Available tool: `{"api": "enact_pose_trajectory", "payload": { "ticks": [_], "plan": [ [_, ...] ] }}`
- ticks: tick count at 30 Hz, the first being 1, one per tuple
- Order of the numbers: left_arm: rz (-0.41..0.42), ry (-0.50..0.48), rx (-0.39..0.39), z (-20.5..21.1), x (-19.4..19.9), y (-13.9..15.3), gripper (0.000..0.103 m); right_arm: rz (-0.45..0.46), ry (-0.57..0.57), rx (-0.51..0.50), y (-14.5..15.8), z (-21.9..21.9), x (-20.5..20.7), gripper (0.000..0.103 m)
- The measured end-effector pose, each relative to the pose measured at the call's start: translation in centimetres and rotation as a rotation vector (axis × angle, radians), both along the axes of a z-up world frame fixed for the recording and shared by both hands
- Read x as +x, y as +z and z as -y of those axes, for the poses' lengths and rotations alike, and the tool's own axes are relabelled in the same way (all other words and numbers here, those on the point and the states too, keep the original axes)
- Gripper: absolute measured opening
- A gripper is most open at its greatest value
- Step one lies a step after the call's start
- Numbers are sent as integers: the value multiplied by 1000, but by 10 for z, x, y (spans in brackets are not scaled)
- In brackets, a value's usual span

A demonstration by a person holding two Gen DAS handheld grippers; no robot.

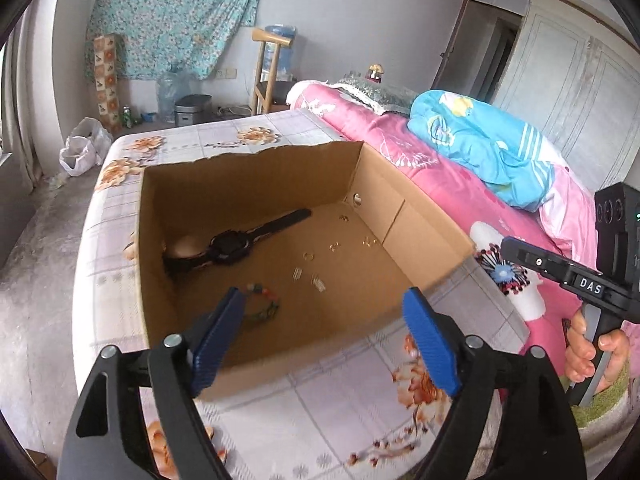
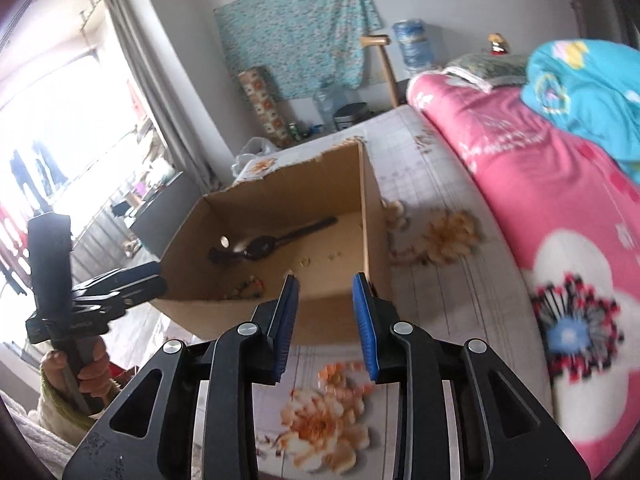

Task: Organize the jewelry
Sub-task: 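Move the right gripper back to the peach-pink bead bracelet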

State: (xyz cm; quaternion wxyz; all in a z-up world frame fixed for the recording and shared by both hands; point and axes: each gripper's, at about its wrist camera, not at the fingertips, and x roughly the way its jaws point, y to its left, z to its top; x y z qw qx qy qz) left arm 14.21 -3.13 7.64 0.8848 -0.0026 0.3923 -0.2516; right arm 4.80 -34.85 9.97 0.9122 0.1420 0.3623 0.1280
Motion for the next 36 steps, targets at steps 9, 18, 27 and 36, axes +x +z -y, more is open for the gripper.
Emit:
{"api": "enact_pose_trajectory", "payload": {
  "ticks": [9,18,27,36],
  "plan": [
    [-32,-50,93,-5,-52,-28,95,-129,7,-12,-39,-17,-30,35],
    [-172,-5,209,17,-54,-97,95,-220,52,-134,-75,-52,-25,37],
    [-178,-3,324,42,-36,-129,95,-254,-53,-125,-83,-35,-10,35],
    [-192,53,322,55,-24,-136,97,-263,-115,-162,-89,-25,6,26]
  ]
}}
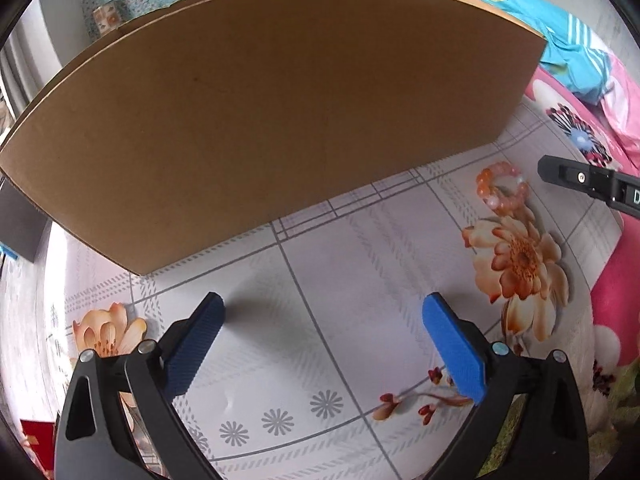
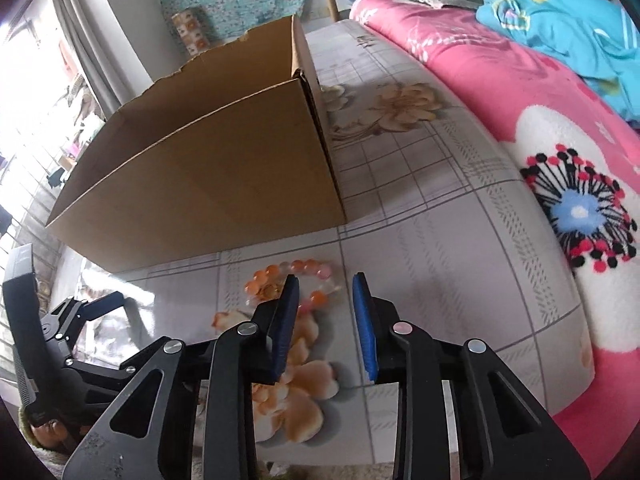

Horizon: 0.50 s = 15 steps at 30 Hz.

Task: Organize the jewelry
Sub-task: 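Move the right gripper back to the peach-pink bead bracelet, then close the right gripper on the peach-pink bead bracelet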

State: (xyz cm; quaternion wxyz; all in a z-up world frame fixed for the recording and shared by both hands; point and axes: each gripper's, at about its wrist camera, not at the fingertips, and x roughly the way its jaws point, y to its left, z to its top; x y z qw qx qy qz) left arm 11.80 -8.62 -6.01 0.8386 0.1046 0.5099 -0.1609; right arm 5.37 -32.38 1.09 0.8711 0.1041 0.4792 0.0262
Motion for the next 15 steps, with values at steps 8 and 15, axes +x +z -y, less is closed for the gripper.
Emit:
{"api": "enact_pose_trajectory", "payload": {
  "ticks": [8,15],
  "plan": [
    [-13,49,7,6,6,0,98,-23,42,-34,-6,-6,5,24],
    [-16,63,9,6,8,0,98,-42,36,-75,-11,-10,12,22]
  ]
}}
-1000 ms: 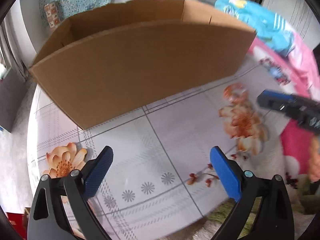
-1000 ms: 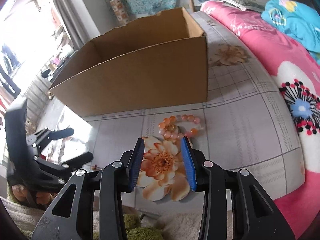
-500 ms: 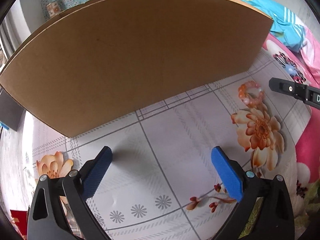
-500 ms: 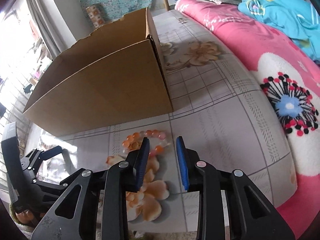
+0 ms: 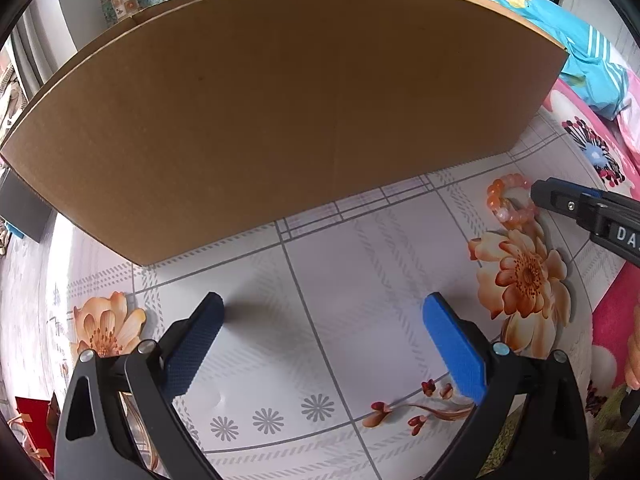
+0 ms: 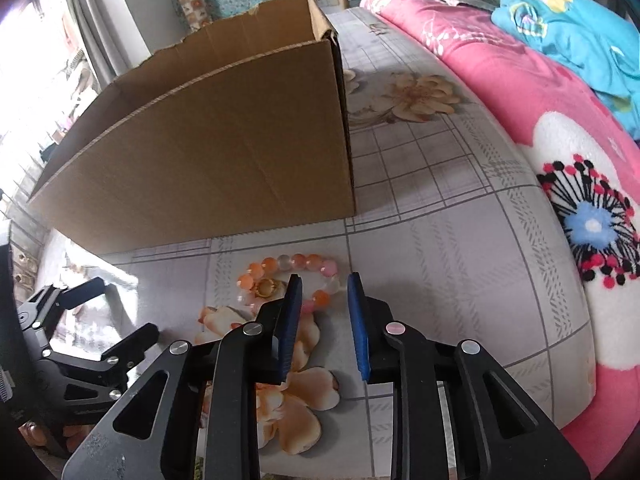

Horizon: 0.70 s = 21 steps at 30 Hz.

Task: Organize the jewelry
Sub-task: 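Close the right gripper on the peach-pink bead bracelet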

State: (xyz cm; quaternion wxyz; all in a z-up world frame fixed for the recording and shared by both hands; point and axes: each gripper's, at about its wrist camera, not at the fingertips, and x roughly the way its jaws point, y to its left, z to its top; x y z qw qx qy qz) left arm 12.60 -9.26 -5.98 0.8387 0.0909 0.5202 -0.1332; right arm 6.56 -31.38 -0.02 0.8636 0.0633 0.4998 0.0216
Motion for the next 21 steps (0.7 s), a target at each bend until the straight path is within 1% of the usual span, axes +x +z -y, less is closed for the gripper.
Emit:
{"api": "enact_pose_trajectory", "payload": {
  "ticks": [9,14,15,18,21],
  "plan": [
    [2,6,-1,-1,-4,1,98,-23,28,-72,-7,-15,9,20],
    [4,6,-1,-1,-5,1,98,-29,32,-130,-8,-26,8,11],
    [4,6,-1,-1,-5,1,98,-30,34,-127,-7,-27,9,7],
    [5,6,-2,0,-5,1,98,-24,36,-96,-6,-27,6,7],
    [5,6,-2,-1,-4,1,98,6,39,-40,4,-25,4,7]
  ]
}}
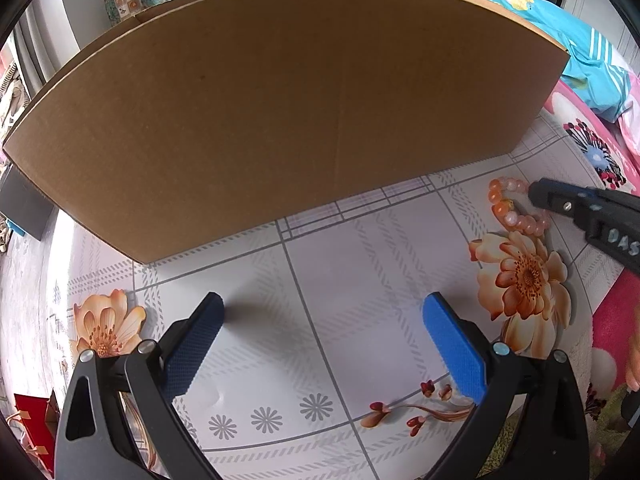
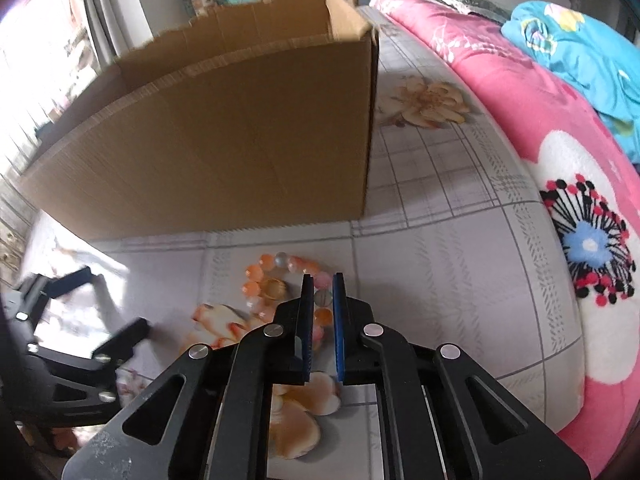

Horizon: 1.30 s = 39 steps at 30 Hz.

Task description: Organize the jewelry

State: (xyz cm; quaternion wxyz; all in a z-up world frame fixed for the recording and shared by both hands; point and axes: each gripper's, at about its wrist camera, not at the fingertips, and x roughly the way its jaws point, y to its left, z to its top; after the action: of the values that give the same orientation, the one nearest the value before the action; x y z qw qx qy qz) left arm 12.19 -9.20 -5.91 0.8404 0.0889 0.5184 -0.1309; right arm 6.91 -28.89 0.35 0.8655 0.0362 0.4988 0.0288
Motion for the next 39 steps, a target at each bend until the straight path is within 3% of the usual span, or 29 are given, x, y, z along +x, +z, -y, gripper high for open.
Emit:
{"api": "enact_pose_trajectory", "payload": {
  "ticks": [7,13,26,31,34,39],
  "plan": [
    [0,1,0,0,1,-1,98,70,42,134,35,-3,-9,7],
    [1,1,-2,-1,0,-1,98,111,22,158,53,8,-21,7],
    [16,-44,-11,-6,1,-2,98,7,-137,120,0,57,-28,7],
    [109,-139,-106,7,0,20,97,14,-144,105,-4,61,-24,7],
    [136,-227,-148,27,1,27,84,17,-156,124,-6,67,-24,7],
    [134,-335,-153,64,13,24,51,21,-161,149,-8,72,-23,7]
  ]
}}
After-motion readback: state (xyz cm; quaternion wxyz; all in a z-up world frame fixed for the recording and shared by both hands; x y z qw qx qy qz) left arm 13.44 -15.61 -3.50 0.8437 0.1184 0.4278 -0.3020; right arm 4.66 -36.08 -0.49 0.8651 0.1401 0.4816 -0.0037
